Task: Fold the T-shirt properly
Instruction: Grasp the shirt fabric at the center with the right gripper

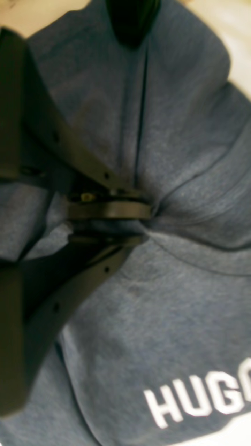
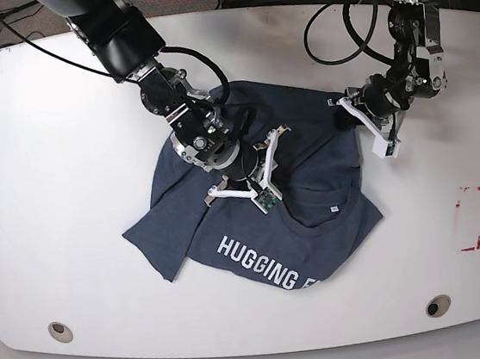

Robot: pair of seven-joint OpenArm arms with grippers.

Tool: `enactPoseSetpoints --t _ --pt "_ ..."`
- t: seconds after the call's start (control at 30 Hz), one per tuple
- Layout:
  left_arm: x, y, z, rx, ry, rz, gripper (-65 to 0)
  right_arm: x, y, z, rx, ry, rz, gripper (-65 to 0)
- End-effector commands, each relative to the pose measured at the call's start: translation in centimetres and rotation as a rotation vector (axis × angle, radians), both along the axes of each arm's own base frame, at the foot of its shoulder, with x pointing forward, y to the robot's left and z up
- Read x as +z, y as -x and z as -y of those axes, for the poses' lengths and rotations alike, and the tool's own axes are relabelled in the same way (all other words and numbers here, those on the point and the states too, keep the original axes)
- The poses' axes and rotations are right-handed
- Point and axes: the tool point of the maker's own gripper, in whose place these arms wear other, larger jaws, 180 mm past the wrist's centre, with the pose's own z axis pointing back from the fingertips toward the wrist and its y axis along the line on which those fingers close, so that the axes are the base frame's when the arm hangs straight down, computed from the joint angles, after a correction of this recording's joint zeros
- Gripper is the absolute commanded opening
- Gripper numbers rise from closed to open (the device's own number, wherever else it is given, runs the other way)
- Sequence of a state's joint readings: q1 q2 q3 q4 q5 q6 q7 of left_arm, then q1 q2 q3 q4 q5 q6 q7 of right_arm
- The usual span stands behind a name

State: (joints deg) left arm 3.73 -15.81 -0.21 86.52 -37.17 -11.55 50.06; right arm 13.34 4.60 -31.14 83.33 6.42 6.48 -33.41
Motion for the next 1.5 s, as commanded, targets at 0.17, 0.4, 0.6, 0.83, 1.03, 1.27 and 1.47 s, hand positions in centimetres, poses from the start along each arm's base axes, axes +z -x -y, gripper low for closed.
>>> enactPoseSetpoints --t 0.17,0.4,0.6,0.83,1.03,1.27,1.47 --pt "0.0 -0.3 -2.2 0.014 -0.054 -0.006 -65.0 3.1 -1.8 1.2 -0.018 0.002 0.093 -53.3" --pt "0.0 -0.3 -2.3 0.014 -0.057 -0.006 -65.0 3.2 -1.9 1.3 -0.019 0.007 0.097 -45.7" --pt "0.0 -0.3 -2.3 0.014 -0.057 -0.006 -65.0 3.3 -1.9 1.3 -0.017 0.007 0.100 -48.2" --pt "0.0 -0.2 -2.3 0.014 -0.057 -0.008 -65.0 3.2 -1.9 1.3 -0.018 0.008 0.098 -65.0" --pt "0.0 -0.2 -2.3 0.014 -0.057 -0.008 -65.0 3.2 -1.9 1.2 -0.017 0.005 0.098 -55.5" --pt "0.0 -0.2 -2.3 0.014 -0.057 -0.008 -65.0 2.3 -1.7 1.2 -0.021 0.010 0.075 -41.9" --pt "0.0 -0.2 -2.3 0.013 -0.057 -0.006 -65.0 0.8 -1.6 1.0 -0.024 0.011 0.049 -39.8"
